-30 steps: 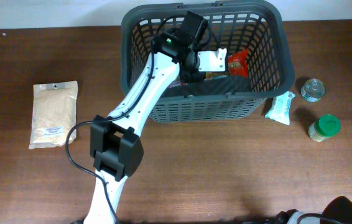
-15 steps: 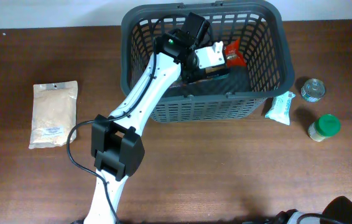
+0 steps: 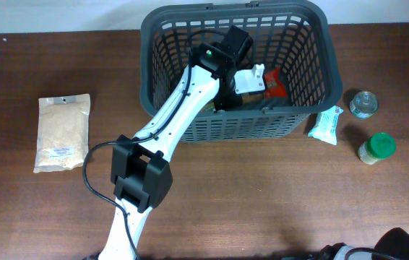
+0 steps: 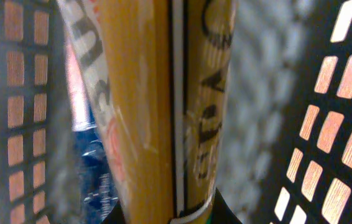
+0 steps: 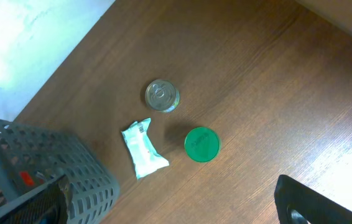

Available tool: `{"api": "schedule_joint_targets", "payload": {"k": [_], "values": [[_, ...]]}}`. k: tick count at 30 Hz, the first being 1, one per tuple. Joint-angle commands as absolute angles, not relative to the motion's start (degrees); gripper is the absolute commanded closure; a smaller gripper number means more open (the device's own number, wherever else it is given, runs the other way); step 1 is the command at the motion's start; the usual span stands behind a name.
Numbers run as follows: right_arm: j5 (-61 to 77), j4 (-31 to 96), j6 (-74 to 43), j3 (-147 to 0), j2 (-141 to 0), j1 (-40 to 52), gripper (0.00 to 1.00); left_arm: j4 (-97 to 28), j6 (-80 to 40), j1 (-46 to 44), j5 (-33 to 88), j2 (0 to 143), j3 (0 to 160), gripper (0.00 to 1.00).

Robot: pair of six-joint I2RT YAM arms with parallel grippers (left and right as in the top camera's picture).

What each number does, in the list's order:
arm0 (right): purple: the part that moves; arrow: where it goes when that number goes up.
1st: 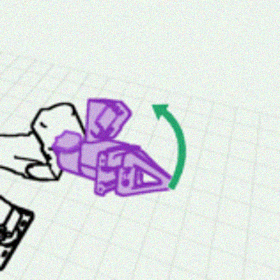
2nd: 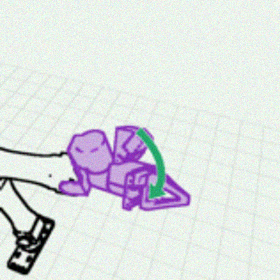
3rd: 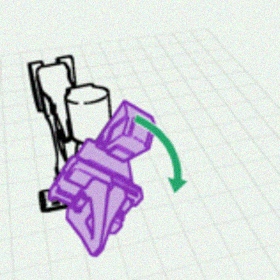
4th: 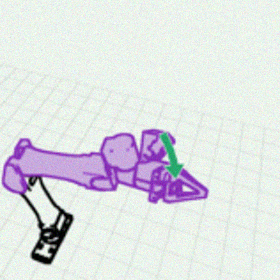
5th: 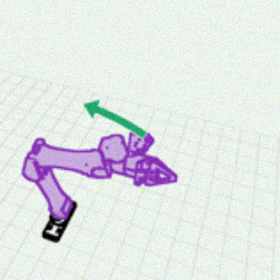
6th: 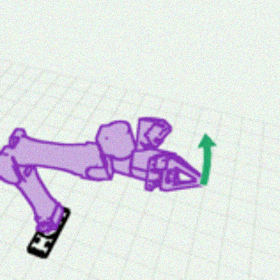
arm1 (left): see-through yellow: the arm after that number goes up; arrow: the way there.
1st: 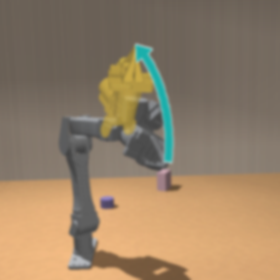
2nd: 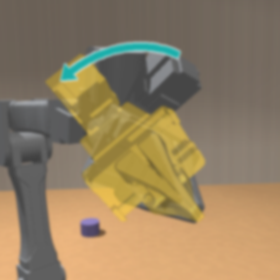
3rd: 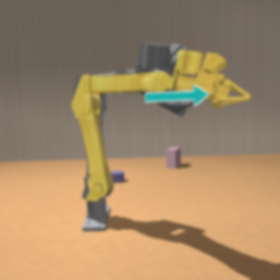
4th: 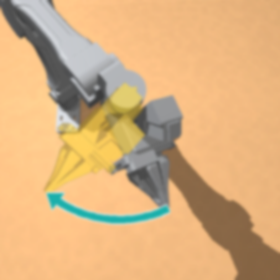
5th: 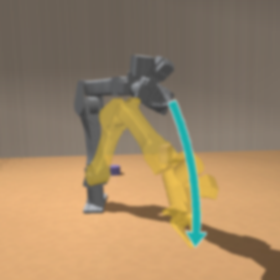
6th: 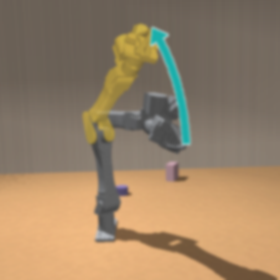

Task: Pack container
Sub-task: 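Lift the spaghetti packet and lower it into the basket, then release the packet and move the left gripper to the beige rice bag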

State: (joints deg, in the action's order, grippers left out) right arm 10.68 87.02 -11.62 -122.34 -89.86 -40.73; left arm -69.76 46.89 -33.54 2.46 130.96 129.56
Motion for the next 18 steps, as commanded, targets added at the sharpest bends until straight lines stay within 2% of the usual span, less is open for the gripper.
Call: {"api": "schedule_joint_targets", "payload": {"k": [1,3,5,6,9,12,18], "values": [[11.38,87.11,-11.44,-122.52,-90.06,-40.91,0.01,-70.04,53.67,-33.63,3.29,130.61,130.65,0.98],[11.38,87.11,-11.44,-122.52,-90.06,-40.91,0.01,-70.78,55.02,-33.61,3.36,130.61,130.65,0.98],[11.38,87.11,-11.44,-122.52,-90.06,-40.91,0.01,-71.22,54.94,-33.63,3.42,130.61,130.65,0.61],[11.38,87.11,-11.44,-122.52,-90.06,-40.91,0.01,-71.61,54.85,-33.67,3.38,130.61,130.65,0.48],[11.38,87.11,-11.44,-122.52,-90.06,-40.91,0.01,-71.88,52.71,-33.67,2.63,130.58,130.69,0.33],[11.38,87.11,-11.44,-122.52,-90.06,-40.91,0.01,-71.83,49.32,-33.65,-1.39,130.5,131.98,0.28],[11.38,87.11,-11.44,-122.52,-90.06,-40.91,0.01,-72.38,39.97,-33.47,-8.93,130.26,144.57,0.28]]}}
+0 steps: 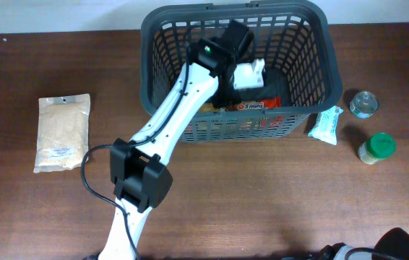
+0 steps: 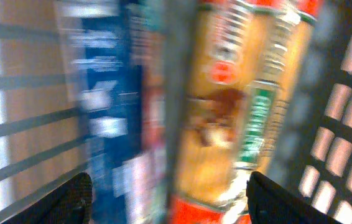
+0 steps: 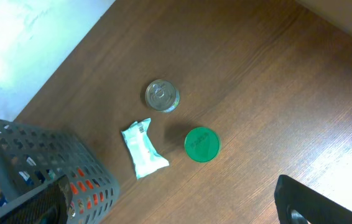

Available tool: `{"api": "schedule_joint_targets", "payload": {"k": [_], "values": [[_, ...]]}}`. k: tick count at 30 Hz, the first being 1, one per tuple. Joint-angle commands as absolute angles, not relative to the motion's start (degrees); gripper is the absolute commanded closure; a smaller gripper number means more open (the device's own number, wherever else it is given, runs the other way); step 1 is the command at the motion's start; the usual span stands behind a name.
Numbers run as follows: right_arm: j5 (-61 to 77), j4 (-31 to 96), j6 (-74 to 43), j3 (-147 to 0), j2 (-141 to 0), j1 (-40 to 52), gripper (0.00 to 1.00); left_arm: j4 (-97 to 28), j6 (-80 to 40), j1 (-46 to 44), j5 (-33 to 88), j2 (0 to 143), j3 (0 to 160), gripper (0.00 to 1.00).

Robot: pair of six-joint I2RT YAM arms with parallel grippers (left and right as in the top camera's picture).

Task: Pack container
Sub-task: 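Release the packet and move the left gripper to the beige rice bag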

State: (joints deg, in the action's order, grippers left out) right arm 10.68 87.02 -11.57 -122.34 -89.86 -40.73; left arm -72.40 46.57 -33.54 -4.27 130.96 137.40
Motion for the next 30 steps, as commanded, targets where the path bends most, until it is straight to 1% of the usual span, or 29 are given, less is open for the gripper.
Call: {"api": "schedule_joint_targets", "payload": {"k": [1,5,7,10,11,13,16,18,22,25,27,30], "values": [[11.38,87.11,-11.44,-122.52,-90.06,-40.91,0.01,-72.69,37.89,-33.28,-9.1,130.06,147.81,0.28],[11.38,87.11,-11.44,-122.52,-90.06,-40.91,0.01,-73.82,33.08,-32.38,-9.69,126.89,157.34,0.27],[11.38,87.11,-11.44,-122.52,-90.06,-40.91,0.01,-74.26,32.12,-31.73,-12.82,123.57,159.17,0.27],[11.38,87.11,-11.44,-122.52,-90.06,-40.91,0.01,-75.57,32.1,-30.09,-21.34,118.37,159.26,0.28],[11.38,87.11,-11.44,-122.52,-90.06,-40.91,0.01,-76.6,31.79,-29.04,-24.21,116.86,159.26,0.29],[11.38,87.11,-11.44,-122.52,-90.06,-40.91,0.01,-78.3,28.53,-26.02,-26.61,114.17,159.02,0.3],[11.38,87.11,-11.44,-122.52,-90.06,-40.91,0.01,-79.02,26.15,-19.2,-22.7,109.82,156.31,0.3],[11.38,87.11,-11.44,-122.52,-90.06,-40.91,0.01,-79.15,26.09,-14.09,-20.43,107.53,153.38,0.3],[11.38,87.11,-11.44,-122.52,-90.06,-40.91,0.01,-80.44,20.53,-3.2,-18.28,105.95,145.67,0.3],[11.38,87.11,-11.44,-122.52,-90.06,-40.91,0.01,-82.15,15.75,4.01,-13.89,106.94,135.41,0.3],[11.38,87.11,-11.44,-122.52,-90.06,-40.91,0.01,-81.23,13.45,6.76,-11.99,108.07,127.55,0.29],[11.38,87.11,-11.44,-122.52,-90.06,-40.91,0.01,-75.64,12.4,8.69,-11.51,110.61,115.55,0.25]]}}
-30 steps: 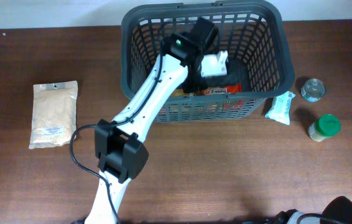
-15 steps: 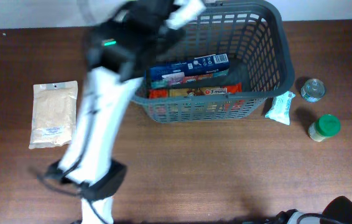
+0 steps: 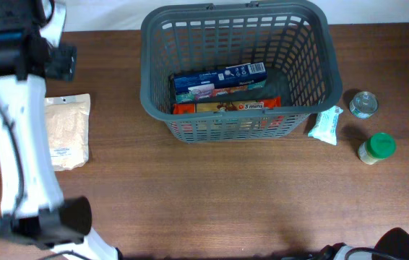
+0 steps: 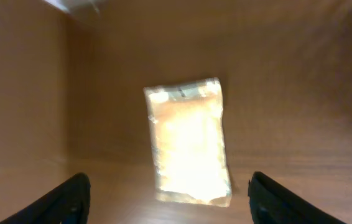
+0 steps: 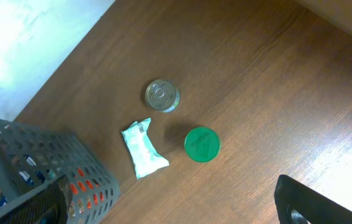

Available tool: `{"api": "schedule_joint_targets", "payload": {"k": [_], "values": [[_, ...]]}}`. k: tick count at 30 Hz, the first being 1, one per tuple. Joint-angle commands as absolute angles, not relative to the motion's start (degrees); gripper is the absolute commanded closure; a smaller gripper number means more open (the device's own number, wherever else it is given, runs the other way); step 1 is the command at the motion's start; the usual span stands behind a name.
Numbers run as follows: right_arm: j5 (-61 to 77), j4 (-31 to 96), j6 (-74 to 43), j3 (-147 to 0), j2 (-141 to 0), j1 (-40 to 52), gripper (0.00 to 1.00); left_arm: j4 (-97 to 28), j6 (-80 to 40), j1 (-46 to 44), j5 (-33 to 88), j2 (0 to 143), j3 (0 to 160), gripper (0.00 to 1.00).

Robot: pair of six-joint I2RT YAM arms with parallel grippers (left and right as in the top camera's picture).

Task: Pack container
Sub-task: 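Release the packet and move the left gripper to the beige rice bag, then grasp the beige rice bag with the left gripper and lift it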

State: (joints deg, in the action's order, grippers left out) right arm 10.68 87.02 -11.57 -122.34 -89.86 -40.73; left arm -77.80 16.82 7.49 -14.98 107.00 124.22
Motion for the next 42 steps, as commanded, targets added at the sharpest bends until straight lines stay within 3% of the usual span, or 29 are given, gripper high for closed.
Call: {"api": "schedule_joint_targets", "payload": {"k": [1,7,17,39,42], "values": [[11.38,87.11,-11.44,-122.52,-90.06,-40.91,0.01,-73.8,12.4,8.91,-11.51,111.5,112.49,0.23],[11.38,87.11,-11.44,-122.52,-90.06,-40.91,0.01,-66.22,12.45,10.04,-11.73,118.45,102.13,0.19],[11.38,87.11,-11.44,-122.52,-90.06,-40.91,0.01,-63.51,11.55,14.57,-10.22,125.73,101.12,0.16],[11.38,87.11,-11.44,-122.52,-90.06,-40.91,0.01,-61.04,10.5,17.43,-7.73,131.26,101.06,0.2],[11.38,87.11,-11.44,-122.52,-90.06,-40.91,0.01,-60.84,10.5,17.43,-7.7,132.03,101.06,0.25]]}}
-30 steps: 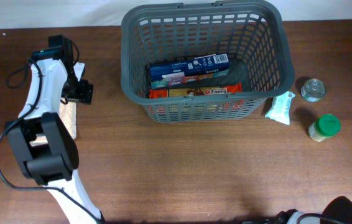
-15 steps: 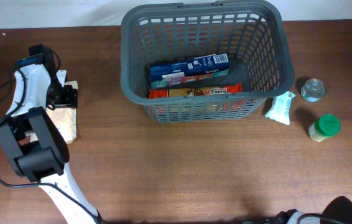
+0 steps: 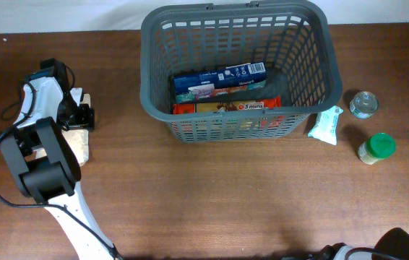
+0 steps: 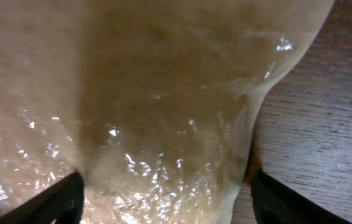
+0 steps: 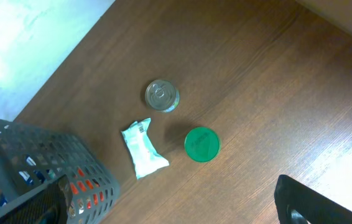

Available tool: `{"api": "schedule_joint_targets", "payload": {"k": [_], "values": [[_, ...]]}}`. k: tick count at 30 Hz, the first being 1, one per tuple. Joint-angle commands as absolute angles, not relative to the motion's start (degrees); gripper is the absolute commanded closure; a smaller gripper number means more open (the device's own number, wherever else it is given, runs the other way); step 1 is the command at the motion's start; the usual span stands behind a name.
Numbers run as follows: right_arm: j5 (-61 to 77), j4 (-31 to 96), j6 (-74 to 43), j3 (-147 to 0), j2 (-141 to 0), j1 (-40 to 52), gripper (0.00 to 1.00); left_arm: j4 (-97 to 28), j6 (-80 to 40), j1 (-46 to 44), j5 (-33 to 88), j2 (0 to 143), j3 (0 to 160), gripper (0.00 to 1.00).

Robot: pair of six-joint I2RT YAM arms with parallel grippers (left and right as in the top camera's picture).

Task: Pack container
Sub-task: 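Grasp the beige rice bag with the left gripper and lift it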

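Observation:
A beige bag of grain (image 3: 76, 148) lies flat at the table's left side and fills the left wrist view (image 4: 163, 93). My left gripper (image 3: 75, 115) is down on it, open, with one fingertip (image 4: 58, 202) on each side of the bag's width. The grey basket (image 3: 144, 43) holds a blue box (image 3: 219, 76) and an orange packet (image 3: 226, 106) along its front wall. My right gripper (image 5: 176, 211) hangs open high above the table's right side, with nothing between its fingers.
Right of the basket lie a teal packet (image 3: 325, 124), a small tin can (image 3: 363, 103) and a green-lidded jar (image 3: 376, 146). The right wrist view shows the same packet (image 5: 143, 149), can (image 5: 162, 96) and jar (image 5: 201, 144) beside the basket's corner (image 5: 39, 162).
My left gripper was high above the table's left side with the whole bag small below it. Now it is down on the bag, open, fingers either side. The right arm has not moved.
My left gripper was low inside the basket, close against the orange packet. Then it stood open there, with the packet lying along the front wall. Then it was over the beige bag at the far left, and now it is down around that bag.

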State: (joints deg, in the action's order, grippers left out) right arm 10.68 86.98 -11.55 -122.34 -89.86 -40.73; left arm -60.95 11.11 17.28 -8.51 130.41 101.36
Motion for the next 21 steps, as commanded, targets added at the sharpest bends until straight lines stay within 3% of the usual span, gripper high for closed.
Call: {"api": "schedule_joint_targets", "payload": {"k": [1,2,5,7,14,21], "values": [[11.38,87.11,-11.44,-122.52,-90.06,-40.91,0.01,-60.8,10.5,17.43,-7.7,132.27,101.06,0.32],[11.38,87.11,-11.44,-122.52,-90.06,-40.91,0.01,-60.77,10.5,17.43,-7.7,132.51,101.06,0.41],[11.38,87.11,-11.44,-122.52,-90.06,-40.91,0.01,-61.08,10.52,17.43,-7.7,133.6,101.06,0.83],[11.38,87.11,-11.44,-122.52,-90.06,-40.91,0.01,-61.65,10.52,17.43,-7.68,134.1,101.06,0.98],[11.38,87.11,-11.44,-122.52,-90.06,-40.91,0.01,-64.42,10.79,17.39,-3.51,132.29,104.99,0.98],[11.38,87.11,-11.44,-122.52,-90.06,-40.91,0.01,-73.76,10.79,16.84,-2.48,125.23,122.93,0.98]]}}
